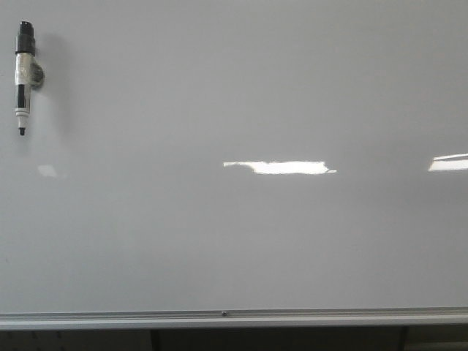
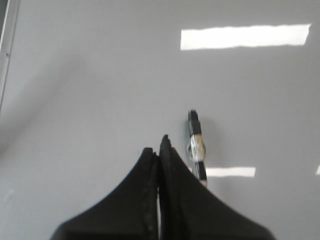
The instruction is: Write number 2 on whiteboard
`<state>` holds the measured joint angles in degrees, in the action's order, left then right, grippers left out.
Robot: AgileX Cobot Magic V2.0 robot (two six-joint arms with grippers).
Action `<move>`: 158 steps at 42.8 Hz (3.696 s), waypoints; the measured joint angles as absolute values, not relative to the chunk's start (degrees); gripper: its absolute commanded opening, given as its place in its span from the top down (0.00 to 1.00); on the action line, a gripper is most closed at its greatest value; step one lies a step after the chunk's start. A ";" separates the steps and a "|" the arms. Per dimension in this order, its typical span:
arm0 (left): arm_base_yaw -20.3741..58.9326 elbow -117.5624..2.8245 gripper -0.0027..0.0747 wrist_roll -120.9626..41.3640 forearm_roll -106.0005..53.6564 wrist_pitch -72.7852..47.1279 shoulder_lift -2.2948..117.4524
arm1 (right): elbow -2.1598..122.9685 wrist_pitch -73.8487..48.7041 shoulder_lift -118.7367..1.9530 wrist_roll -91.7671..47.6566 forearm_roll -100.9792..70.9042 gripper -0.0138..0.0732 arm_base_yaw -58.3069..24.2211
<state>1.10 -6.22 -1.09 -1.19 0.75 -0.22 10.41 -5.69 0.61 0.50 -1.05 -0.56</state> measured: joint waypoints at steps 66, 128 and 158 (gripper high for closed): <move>1.10 -34.41 0.31 -1.09 -1.53 -36.75 34.01 | 29.00 -34.82 -30.62 -0.59 -1.05 0.12 -0.56; 8.39 -44.85 0.26 -1.09 -5.13 -2.75 81.05 | 28.57 -34.82 -30.62 -0.86 -1.05 0.13 -0.56; 8.39 -52.03 0.62 -1.09 -5.03 -3.53 90.48 | 28.57 -34.00 -30.62 -0.86 -1.05 0.13 -0.56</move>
<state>8.39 -52.03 -1.09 -5.03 -3.53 90.48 28.57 -34.00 -30.62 -0.86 -1.05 -0.56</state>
